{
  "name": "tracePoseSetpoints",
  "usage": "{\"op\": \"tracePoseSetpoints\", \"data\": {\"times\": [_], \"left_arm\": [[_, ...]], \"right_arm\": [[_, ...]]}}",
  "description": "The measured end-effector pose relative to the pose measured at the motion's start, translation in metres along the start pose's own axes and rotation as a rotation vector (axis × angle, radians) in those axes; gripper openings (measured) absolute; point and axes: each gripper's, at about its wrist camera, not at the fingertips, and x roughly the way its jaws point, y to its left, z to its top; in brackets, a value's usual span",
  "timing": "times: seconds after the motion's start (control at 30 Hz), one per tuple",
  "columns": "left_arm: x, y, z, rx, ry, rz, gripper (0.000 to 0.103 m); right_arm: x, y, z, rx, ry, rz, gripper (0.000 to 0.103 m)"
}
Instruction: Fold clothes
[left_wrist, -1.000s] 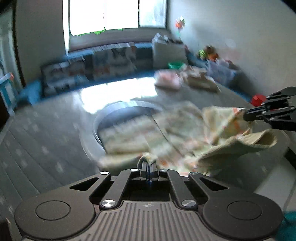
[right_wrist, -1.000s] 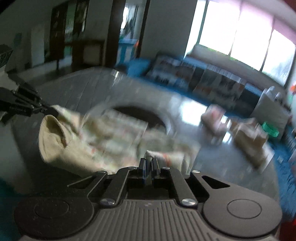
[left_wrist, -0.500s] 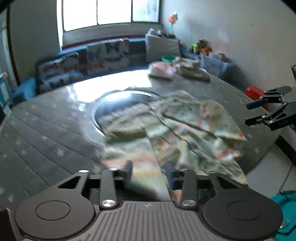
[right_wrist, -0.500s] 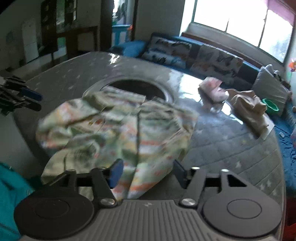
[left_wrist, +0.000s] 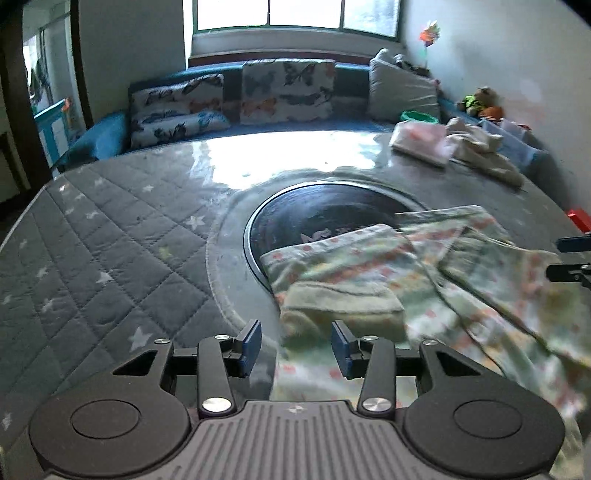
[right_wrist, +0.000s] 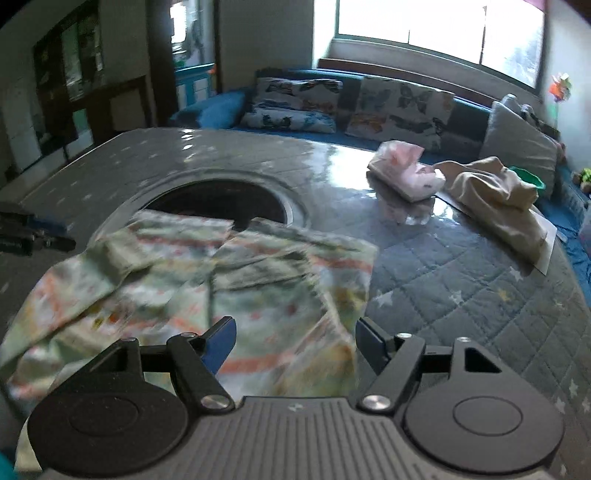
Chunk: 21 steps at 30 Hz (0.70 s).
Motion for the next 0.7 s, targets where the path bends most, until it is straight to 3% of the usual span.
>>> {"op": "tracePoseSetpoints", "data": {"times": [0.37,0.5,0.7], "left_arm": [[0.054,0.001,0.013,-0.055,0.025,0.026,0.042],[0.058,0.002,0.014,-0.072,0.006,0.012,0.033],[0.062,0.008,0.017,-0.130,-0.004,0.003,0.030]], "right_arm": [[0.035,-0.019,0.002,0.076,0.033,-0.015,0.072],[0.044,-0.024,0.000,0.093,0.049,-0.012,0.072],[0.054,-0.028,0.003,0.119,0.058,-0.003,0.072]]}}
